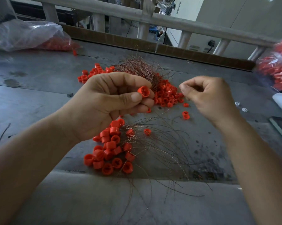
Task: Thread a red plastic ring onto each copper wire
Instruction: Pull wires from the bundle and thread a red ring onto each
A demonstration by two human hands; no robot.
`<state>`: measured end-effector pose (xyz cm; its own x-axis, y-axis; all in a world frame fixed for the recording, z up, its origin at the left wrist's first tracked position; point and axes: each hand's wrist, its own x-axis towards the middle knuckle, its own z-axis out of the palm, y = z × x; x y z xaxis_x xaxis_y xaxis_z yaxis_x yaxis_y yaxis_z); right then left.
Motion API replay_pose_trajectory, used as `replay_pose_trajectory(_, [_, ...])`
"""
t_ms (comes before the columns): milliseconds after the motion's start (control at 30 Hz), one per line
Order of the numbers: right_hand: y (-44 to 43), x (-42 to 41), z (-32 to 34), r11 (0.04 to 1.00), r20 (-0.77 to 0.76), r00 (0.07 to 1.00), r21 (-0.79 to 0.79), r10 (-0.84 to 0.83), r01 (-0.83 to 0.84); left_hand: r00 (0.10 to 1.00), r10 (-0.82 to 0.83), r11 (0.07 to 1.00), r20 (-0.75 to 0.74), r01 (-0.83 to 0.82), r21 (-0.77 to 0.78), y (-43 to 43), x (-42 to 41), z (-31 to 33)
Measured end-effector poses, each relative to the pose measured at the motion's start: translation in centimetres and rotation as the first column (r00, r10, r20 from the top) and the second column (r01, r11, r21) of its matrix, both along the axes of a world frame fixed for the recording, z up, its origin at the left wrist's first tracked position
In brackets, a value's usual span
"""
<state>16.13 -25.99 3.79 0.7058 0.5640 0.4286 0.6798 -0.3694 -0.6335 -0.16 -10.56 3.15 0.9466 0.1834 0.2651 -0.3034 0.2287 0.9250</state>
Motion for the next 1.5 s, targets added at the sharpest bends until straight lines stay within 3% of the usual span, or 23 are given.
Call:
replay_pose_trajectory(200, [0.6, 1.7, -2.6, 0.969, 0.009, 0.999, -0.239, -0.053, 0.054, 1.000, 0.005, 1.000, 0.007, -0.005, 0.003, 0.2, 0.0, 0.0])
replay_pose_trajectory(467, [1.7, 1.5, -3.5, 0.952, 0.129, 0.990, -0.293, -0.057, 0.092, 1.000, 0.003, 1.000, -0.001, -0.003, -0.003, 0.1, 0.0, 0.1])
replay_pose_trajectory(567, [1.3, 1.6, -2.7, 0.982, 0.048, 0.996, -0.173, -0.069, 0.077, 1.000, 0.004, 1.000, -0.019, -0.004, 0.018, 0.2, 0.0, 0.0])
replay_pose_trajectory(667, [0.8, 1.3, -1.5, 0.999, -0.237, 0.972, 0.050, -0.002, 0.015, 0.999, 0.011, 0.999, -0.043, -0.010, 0.030, 0.2, 0.0, -0.1])
replay_pose_trajectory(767, [0.6, -0.1, -0.4, 0.959, -0.441, 0.873, 0.270, 0.207, -0.090, 0.997, 0.020, 0.999, -0.068, -0.018, 0.032, 0.3, 0.0, -0.1])
replay_pose_trajectory(867, [0.8, -1.7, 0.4, 0.895, -0.520, 0.752, 0.395, 0.405, -0.209, 0.995, 0.041, 0.998, -0.094, -0.037, 0.050, 0.1, -0.1, 0.0])
replay_pose_trajectory(1100, [1.3, -4.2, 0.6, 0.839, -0.540, 0.645, 0.404, 0.540, -0.364, 0.984, 0.108, 0.991, -0.139, -0.096, 0.092, 0.1, 0.0, 0.0])
replay_pose_trajectory(1500, [1.7, -5.5, 0.3, 0.831, -0.330, 0.780, 0.385, 0.531, -0.402, 0.979, 0.179, 0.976, -0.101, -0.165, 0.139, 0.1, 0.3, -0.2])
